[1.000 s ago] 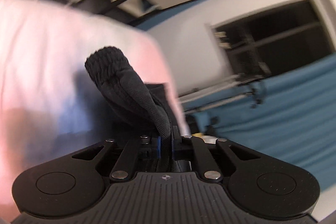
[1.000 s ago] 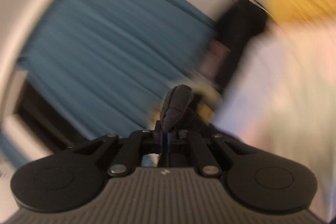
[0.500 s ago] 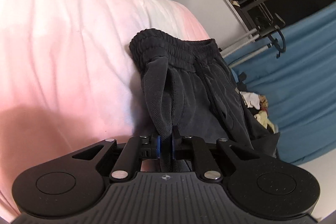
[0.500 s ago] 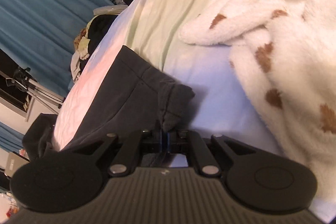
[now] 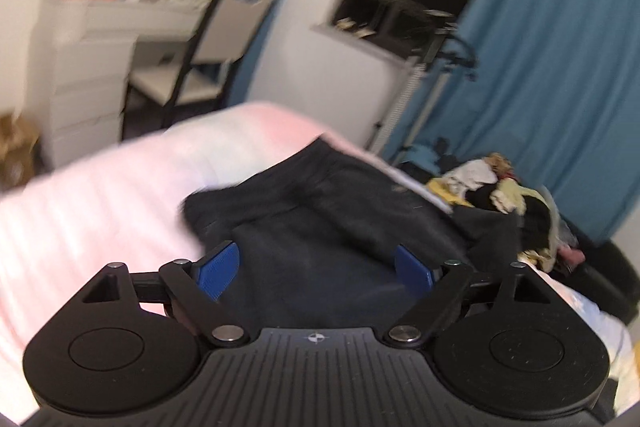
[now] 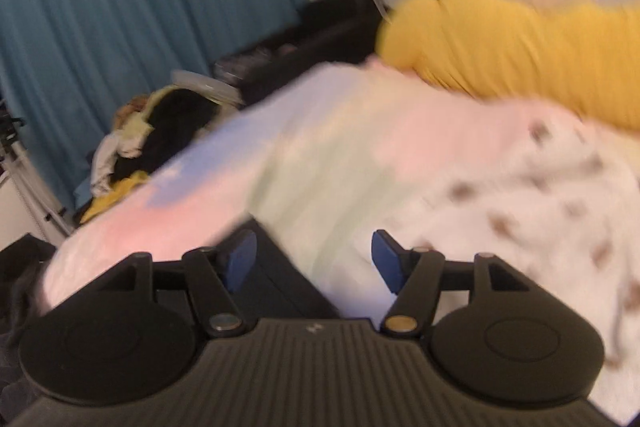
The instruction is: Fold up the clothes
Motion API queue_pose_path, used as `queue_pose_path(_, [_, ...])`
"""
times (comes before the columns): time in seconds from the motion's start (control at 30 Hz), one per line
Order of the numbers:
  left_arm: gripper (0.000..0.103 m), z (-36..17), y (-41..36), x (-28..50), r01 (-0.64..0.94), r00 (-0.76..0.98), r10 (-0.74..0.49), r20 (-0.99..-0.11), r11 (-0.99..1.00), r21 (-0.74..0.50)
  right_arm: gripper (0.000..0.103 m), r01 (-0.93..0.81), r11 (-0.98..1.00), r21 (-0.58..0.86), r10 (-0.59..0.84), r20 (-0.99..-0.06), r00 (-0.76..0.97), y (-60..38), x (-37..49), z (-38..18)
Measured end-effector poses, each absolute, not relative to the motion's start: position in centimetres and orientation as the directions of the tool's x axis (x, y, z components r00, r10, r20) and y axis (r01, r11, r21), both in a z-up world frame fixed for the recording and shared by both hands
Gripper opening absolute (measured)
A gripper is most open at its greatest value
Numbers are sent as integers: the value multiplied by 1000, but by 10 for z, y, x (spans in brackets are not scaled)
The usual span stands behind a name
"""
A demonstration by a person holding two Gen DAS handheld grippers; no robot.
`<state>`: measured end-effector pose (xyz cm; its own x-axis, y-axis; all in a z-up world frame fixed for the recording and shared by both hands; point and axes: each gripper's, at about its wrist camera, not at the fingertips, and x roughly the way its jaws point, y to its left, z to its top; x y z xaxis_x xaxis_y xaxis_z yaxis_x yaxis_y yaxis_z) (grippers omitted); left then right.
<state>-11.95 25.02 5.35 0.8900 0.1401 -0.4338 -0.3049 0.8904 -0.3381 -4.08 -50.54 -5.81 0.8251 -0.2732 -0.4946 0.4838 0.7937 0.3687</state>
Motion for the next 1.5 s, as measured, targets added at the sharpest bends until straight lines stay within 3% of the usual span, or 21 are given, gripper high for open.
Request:
queue_pose_path(0.17, [91, 73, 183, -79, -185, 920, 72, -385, 946, -268, 66, 298, 900, 318, -168, -379, 910, -441, -6, -6])
queue_pose_path(0.3, [91, 75, 130, -46, -95, 930, 6, -368, 970, -225, 66, 111, 926, 362, 8, -312, 950, -379, 8, 21])
queue_pose_path(0.53, [93, 37, 68, -11, 46, 934, -104, -343, 984, -173, 66, -146, 918, 368, 234, -208, 950, -281, 31, 1])
queue_pose_path(0.67, [93, -9, 54, -6, 94, 933, -146, -328, 981, -171, 66, -200, 919, 338, 299, -272, 915, -258, 39, -31])
queue_pose_path(0.83, [93, -36, 48, 8, 68, 901, -123, -415, 987, -144, 66, -180, 919, 350, 300, -329, 895, -252, 53, -42])
queue_pose_path(1.27, [93, -30, 52, 8, 14, 900, -75, -428, 990, -144, 70, -151, 932, 330, 278, -383, 881, -234, 53, -67])
queue_pose_path(1.5, [93, -26, 62, 9, -14, 898, -72, -435, 982, -191, 79, -155, 949, 274, 266, -433, 861, -220, 81, -64])
